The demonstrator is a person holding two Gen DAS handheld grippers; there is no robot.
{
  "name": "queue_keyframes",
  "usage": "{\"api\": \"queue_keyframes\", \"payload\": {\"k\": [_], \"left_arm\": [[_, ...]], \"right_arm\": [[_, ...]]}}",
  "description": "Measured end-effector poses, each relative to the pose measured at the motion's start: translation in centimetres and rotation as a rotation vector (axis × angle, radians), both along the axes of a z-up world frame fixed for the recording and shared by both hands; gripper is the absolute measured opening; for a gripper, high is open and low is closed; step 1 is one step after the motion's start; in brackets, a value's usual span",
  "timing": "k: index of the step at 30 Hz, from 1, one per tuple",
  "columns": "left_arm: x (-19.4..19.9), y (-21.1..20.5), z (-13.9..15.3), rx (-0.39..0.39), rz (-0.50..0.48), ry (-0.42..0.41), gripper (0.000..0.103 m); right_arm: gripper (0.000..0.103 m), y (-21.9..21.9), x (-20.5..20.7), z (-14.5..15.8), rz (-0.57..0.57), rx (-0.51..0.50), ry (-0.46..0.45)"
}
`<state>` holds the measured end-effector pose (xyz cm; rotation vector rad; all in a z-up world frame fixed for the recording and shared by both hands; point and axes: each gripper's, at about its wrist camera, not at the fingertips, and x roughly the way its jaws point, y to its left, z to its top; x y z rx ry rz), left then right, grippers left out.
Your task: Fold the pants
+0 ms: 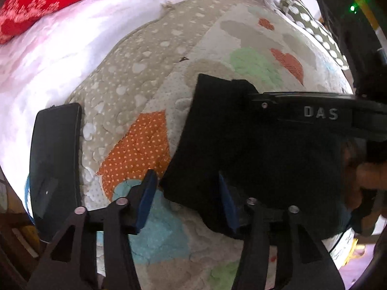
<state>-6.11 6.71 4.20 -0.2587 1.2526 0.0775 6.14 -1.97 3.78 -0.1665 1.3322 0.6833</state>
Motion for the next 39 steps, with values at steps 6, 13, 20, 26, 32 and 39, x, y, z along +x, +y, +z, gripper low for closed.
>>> {"api": "queue_keyframes", "payload": {"k": [6, 13, 20, 26, 32, 39], "left_arm": [[0.2, 0.2, 0.4, 0.002, -0.004, 0.002, 0.055], [0.7, -0.4, 2.1, 0.043, 0.010, -0.004, 0.055], [1.4, -1.5, 4.9, 0.058, -0.019, -0.053, 0.056], [3.8, -3.9, 4.6, 0.037, -0.099, -0.066, 0.064], [6.4, -4.7, 3.1, 0.074, -0.122, -0.050, 0.064], [7.5, -4.4, 1.1, 0.113, -0.130, -0.015, 0.064]], "right_arm": [[0.047, -2.0, -0.2, 1.8, -0.057, 0.060, 0.015], [0.047, -5.5, -1.2, 4.8, -0.113, 0.082, -0.017], [0.062, -14.6, -1.7, 6.4, -0.304, 0.048, -0.099], [0.064, -20.6, 1.5, 3.9, -0.413, -0.023, -0.063], [0.042, -20.0, 3.0, 1.0, -0.325, 0.007, 0.025], [0.008, -20.9, 2.9, 1.2, -0.365, 0.018, -0.023]]}}
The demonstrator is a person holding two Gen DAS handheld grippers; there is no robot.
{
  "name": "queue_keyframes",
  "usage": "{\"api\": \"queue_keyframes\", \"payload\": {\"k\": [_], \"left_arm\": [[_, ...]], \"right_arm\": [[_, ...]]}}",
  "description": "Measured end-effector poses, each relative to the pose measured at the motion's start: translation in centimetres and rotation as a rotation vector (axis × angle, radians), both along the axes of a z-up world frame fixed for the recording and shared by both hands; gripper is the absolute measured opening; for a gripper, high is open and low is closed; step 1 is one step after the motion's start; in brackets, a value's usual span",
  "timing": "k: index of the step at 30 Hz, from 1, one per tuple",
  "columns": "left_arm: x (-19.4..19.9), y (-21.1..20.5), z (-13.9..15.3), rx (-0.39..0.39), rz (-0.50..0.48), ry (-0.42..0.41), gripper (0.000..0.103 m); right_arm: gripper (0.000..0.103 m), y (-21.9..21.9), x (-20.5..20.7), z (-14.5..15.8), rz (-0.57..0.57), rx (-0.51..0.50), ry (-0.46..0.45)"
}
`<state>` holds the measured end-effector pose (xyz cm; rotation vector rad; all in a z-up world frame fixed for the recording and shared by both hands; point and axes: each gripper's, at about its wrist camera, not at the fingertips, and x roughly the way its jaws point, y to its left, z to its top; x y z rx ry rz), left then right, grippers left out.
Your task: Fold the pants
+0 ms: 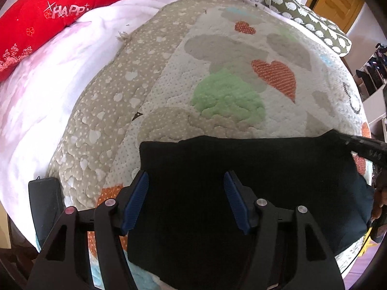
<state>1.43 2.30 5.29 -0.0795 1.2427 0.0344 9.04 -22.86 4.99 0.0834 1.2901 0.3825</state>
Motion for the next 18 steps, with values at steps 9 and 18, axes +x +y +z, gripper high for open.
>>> {"api": "queue_keyframes", "payload": {"k": [9, 18], "left_arm": [[0.0, -0.2, -0.9, 0.029, 0.008, -0.006, 0.070], [-1.1, -1.2, 1.9, 0.037, 0.020, -0.037, 0.070]], "right_arm": [[0.008, 1.0, 1.3, -1.1, -0.011, -0.056, -0.015], [0.020, -1.5, -2.3, 4.3, -0.077, 0.010, -0.060]]}}
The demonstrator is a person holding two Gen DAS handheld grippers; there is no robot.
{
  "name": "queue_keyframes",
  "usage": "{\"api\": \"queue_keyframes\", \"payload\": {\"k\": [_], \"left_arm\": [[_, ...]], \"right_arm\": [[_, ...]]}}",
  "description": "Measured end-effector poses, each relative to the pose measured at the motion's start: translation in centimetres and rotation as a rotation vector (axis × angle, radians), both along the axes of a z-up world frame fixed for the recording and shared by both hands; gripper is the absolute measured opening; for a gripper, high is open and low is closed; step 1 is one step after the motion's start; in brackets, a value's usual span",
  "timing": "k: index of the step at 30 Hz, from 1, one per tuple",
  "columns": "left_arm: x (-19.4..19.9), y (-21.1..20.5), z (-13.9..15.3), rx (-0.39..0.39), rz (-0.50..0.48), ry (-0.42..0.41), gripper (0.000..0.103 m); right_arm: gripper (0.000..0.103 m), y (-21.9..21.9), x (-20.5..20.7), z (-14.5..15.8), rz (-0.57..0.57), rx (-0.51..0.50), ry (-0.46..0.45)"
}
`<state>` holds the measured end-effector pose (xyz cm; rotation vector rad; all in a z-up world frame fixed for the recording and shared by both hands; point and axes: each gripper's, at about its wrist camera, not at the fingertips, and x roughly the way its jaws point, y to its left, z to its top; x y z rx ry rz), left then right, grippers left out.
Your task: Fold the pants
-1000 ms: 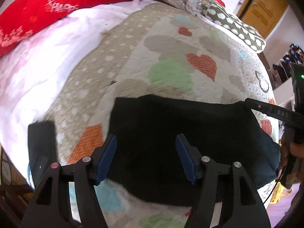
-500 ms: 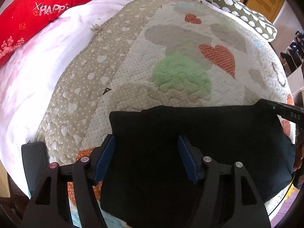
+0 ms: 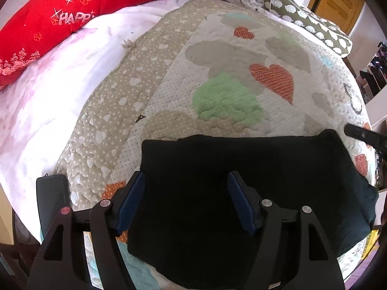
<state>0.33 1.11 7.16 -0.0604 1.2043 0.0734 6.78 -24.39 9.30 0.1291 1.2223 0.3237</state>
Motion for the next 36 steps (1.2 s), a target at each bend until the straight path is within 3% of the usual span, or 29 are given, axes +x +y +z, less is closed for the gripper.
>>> {"api": "queue_keyframes", "payload": {"k": [3, 12, 14, 16, 26, 32, 34, 36], "left_arm": [[-0.5, -1.1, 0.8, 0.003, -0.011, -0.010, 0.070], [-1.2, -5.1, 0.7, -0.030, -0.071, 0.006, 0.070], [-1.4, -6.0, 0.5, -0.031, -0.095, 0.015, 0.070], [-1.6, -6.9, 0.4, -0.035, -0.114, 0.019, 0.070], [-1.6, -12.7, 0.1, -0.120, -0.238, 0.046, 0.070], [-1.6, -16.7, 0.1, -0.121, -0.329, 0.051, 0.070], [-1.6, -18.0, -0.2, -0.123, -0.360, 0.059, 0.071], [-1.6, -19.0, -0.4, -0.116, -0.385, 0.066, 0.071]], "right_arm": [[0.030, -0.4, -2.4, 0.2, 0.001, -0.012, 0.009], [0.034, -1.9, -7.2, -3.1, -0.061, -0.041, 0.091], [0.039, -2.8, -8.0, -3.1, -0.097, -0.023, 0.093], [0.050, -4.1, -9.0, -3.0, -0.142, -0.016, 0.083], [0.050, -12.1, -14.0, -2.7, -0.318, -0.053, 0.105], [0.050, -17.7, -15.9, -1.0, -0.442, -0.099, 0.058], [0.057, -19.7, -16.8, -0.6, -0.492, -0.129, 0.048], [0.057, -21.2, -17.4, -0.6, -0.535, -0.131, 0.048]]}}
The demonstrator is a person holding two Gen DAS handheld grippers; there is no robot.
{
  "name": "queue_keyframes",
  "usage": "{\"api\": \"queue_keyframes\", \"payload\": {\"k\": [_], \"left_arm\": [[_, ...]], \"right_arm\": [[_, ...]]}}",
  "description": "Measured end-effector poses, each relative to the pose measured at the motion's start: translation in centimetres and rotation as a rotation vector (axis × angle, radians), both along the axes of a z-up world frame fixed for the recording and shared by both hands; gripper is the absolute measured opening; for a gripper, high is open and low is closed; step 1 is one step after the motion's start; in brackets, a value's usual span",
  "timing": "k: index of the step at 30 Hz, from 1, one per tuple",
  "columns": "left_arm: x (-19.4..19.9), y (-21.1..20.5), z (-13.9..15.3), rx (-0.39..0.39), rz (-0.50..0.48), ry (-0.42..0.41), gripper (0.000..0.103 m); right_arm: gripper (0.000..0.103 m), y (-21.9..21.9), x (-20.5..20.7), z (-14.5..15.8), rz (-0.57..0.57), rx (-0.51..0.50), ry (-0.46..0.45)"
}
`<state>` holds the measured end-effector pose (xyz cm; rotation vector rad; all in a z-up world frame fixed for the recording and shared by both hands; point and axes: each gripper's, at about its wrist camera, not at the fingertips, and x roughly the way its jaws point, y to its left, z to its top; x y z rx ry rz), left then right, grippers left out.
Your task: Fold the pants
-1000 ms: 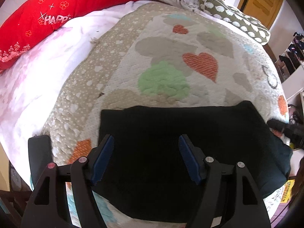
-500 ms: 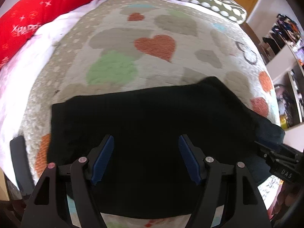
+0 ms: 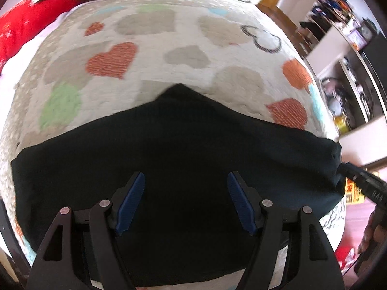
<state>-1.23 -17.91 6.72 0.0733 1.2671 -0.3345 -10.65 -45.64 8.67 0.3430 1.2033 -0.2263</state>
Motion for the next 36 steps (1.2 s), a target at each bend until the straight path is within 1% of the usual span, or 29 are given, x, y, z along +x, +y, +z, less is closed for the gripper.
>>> {"api": "queue_keyframes", "payload": {"k": [2, 5, 7, 9, 10, 11, 12, 13, 15, 17, 21, 22, 23, 24, 25, 26, 28, 30, 32, 34, 36], "left_arm": [[0.0, -1.0, -0.3, 0.006, -0.026, 0.001, 0.071], [-0.1, -2.7, -0.5, 0.011, -0.061, -0.001, 0.071], [-0.2, -3.7, -0.6, 0.014, -0.087, -0.007, 0.071], [-0.2, -4.6, -0.7, 0.021, -0.105, -0.013, 0.071], [-0.2, -5.0, -0.8, 0.022, -0.114, -0.014, 0.071], [-0.2, -5.4, -0.8, 0.024, -0.120, -0.016, 0.071], [-0.2, -5.8, -0.8, 0.026, -0.127, -0.017, 0.071], [-0.2, -6.0, -0.7, 0.026, -0.131, -0.019, 0.071], [-0.1, -6.5, -0.6, 0.024, -0.136, -0.025, 0.071], [0.0, -6.9, -0.7, 0.025, -0.138, -0.027, 0.071], [0.2, -7.6, -1.7, 0.043, -0.137, -0.009, 0.071], [0.3, -7.8, -2.1, 0.054, -0.137, -0.001, 0.072], [0.3, -7.9, -2.2, 0.061, -0.138, 0.000, 0.074], [0.3, -8.1, -2.3, 0.063, -0.138, -0.002, 0.076], [0.2, -8.1, -2.2, 0.061, -0.139, -0.004, 0.077], [0.2, -8.2, -2.2, 0.062, -0.141, -0.003, 0.078], [0.3, -8.3, -2.1, 0.069, -0.146, 0.001, 0.078], [0.4, -8.5, -1.9, 0.064, -0.156, 0.009, 0.078], [0.5, -8.6, -1.5, 0.055, -0.166, 0.015, 0.078], [0.5, -9.0, -1.0, 0.039, -0.186, 0.013, 0.078], [0.5, -9.5, -0.5, 0.025, -0.219, 0.008, 0.078]], "right_arm": [[0.057, -1.7, -0.9, -0.4, -0.046, 0.015, 0.009], [0.057, -3.1, -1.5, -1.2, -0.081, 0.056, 0.011], [0.057, -3.6, -1.2, -2.0, -0.075, 0.111, 0.005], [0.057, -3.4, -0.7, -3.0, -0.061, 0.140, 0.007], [0.055, -3.4, -0.2, -3.5, -0.051, 0.159, 0.014], [0.047, -3.4, 0.0, -3.8, -0.046, 0.182, 0.011], [0.020, -3.3, 0.2, -3.7, -0.044, 0.199, 0.001], [0.013, -3.1, 0.1, -3.5, -0.044, 0.191, 0.000], [0.010, -2.8, 0.2, -3.0, -0.031, 0.163, -0.002], [0.010, -2.7, 0.0, -3.2, -0.040, 0.133, 0.012], [0.011, -3.1, 0.2, -4.5, -0.080, 0.137, 0.023], [0.015, -3.1, 0.2, -4.6, -0.089, 0.125, 0.022], [0.016, -3.2, 0.1, -4.6, -0.097, 0.122, 0.024], [0.019, -3.5, -0.1, -4.7, -0.114, 0.135, 0.024], [0.025, -3.8, -0.2, -4.6, -0.127, 0.149, 0.023], [0.028, -4.1, -0.5, -4.5, -0.143, 0.173, 0.018], [0.029, -4.4, -1.0, -4.0, -0.156, 0.209, 0.013], [0.029, -4.4, -1.4, -3.3, -0.151, 0.212, 0.009], [0.034, -4.4, -2.3, -2.4, -0.146, 0.223, -0.012], [0.044, -4.4, -3.4, -2.0, -0.143, 0.255, -0.023], [0.049, -4.2, -4.1, -2.1, -0.137, 0.275, -0.015]]}}
